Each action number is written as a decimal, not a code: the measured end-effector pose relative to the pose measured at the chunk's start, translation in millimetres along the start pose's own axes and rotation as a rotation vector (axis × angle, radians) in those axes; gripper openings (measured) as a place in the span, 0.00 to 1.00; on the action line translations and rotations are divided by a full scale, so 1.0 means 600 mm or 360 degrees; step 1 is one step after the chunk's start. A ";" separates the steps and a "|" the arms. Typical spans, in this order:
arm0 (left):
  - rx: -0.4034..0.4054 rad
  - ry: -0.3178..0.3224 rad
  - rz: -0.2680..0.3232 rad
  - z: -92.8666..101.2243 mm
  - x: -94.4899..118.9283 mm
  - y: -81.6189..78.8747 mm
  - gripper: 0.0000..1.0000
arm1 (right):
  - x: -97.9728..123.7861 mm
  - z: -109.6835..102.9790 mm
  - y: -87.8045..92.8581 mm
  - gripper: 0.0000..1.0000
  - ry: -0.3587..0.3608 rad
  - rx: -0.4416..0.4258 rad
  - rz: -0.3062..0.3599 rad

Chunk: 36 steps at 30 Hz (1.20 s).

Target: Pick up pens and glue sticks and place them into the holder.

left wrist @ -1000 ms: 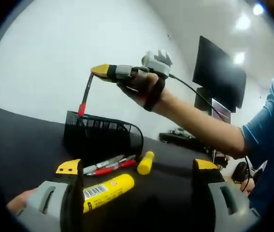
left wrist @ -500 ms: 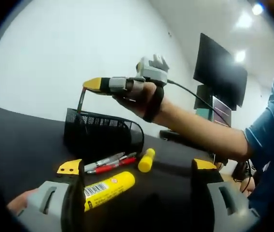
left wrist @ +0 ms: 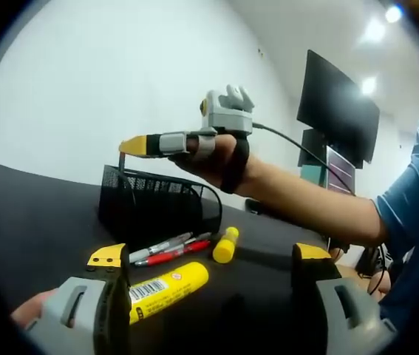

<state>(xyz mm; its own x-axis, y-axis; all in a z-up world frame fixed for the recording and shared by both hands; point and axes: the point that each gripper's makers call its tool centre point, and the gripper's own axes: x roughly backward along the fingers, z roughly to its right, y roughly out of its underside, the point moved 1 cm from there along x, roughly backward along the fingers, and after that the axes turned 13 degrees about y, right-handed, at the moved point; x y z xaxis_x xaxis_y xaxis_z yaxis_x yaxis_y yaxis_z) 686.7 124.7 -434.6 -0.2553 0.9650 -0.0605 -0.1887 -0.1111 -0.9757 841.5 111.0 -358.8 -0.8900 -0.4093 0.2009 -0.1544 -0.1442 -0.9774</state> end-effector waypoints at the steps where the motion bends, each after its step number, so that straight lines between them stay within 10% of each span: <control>1: 0.0002 -0.0001 -0.0001 -0.001 0.000 0.000 0.90 | 0.000 -0.001 0.001 0.04 -0.0005 0.0001 -0.0004; 27: -0.0019 -0.0110 0.0112 -0.016 0.020 -0.027 0.88 | 0.103 -0.003 -0.064 0.07 -0.0078 0.0137 0.0131; 36: -0.0108 -0.0175 -0.0121 -0.040 0.070 -0.001 0.90 | 0.141 -0.029 -0.047 0.12 -0.0237 0.0311 0.0070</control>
<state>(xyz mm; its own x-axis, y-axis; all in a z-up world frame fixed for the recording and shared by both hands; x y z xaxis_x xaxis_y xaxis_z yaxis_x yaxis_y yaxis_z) 699.1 171.1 -441.5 -0.3457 0.9378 0.0337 -0.1475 -0.0189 -0.9889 763.2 96.4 -315.1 -0.8186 -0.5454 0.1801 -0.0183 -0.2887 -0.9573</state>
